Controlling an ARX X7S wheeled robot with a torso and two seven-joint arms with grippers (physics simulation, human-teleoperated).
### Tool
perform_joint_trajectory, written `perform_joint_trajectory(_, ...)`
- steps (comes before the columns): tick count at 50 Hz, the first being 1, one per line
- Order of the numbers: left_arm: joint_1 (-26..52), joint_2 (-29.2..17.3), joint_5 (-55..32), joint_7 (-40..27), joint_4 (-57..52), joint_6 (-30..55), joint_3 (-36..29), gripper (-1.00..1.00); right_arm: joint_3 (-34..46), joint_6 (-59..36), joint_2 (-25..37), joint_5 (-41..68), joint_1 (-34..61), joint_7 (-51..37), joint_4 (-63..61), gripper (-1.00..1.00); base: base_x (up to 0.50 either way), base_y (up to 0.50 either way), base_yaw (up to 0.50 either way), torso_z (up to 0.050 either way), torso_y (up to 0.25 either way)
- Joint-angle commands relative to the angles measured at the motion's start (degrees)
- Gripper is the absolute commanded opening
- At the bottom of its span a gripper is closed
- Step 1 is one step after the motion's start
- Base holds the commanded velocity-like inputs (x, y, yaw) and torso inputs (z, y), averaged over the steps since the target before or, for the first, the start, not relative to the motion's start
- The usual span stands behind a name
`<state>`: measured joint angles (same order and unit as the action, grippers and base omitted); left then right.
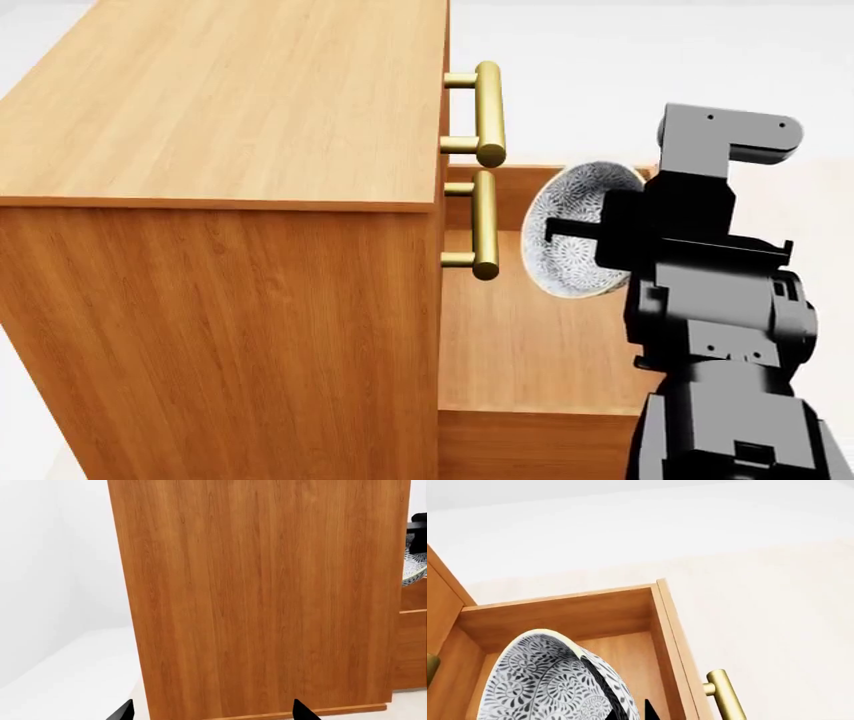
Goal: Put the bowl in the bottom drawer of the cabinet and close it.
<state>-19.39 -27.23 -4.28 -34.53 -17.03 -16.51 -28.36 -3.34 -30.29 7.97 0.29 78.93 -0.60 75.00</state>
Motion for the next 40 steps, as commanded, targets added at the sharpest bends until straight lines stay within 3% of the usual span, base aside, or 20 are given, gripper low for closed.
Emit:
perform_joint_trajectory(1, 0.18, 0.04, 0.03, -0.09, 0.07, 0.08, -0.18, 1.00, 0.02, 0.31, -0.27, 0.00, -0.33, 1.03, -0.06, -1.00, 0.00, 0.00, 0.00, 0.000, 0.000)
perform_joint_trajectory(40, 0.07, -0.74, -0.43, -0.47, -1.41, 1.08, -0.28, 1.00, 0.01, -0.73, -0.81, 0.51, -2.54, 4.61, -0.06, -1.00, 0.00, 0.00, 0.00, 0.000, 0.001)
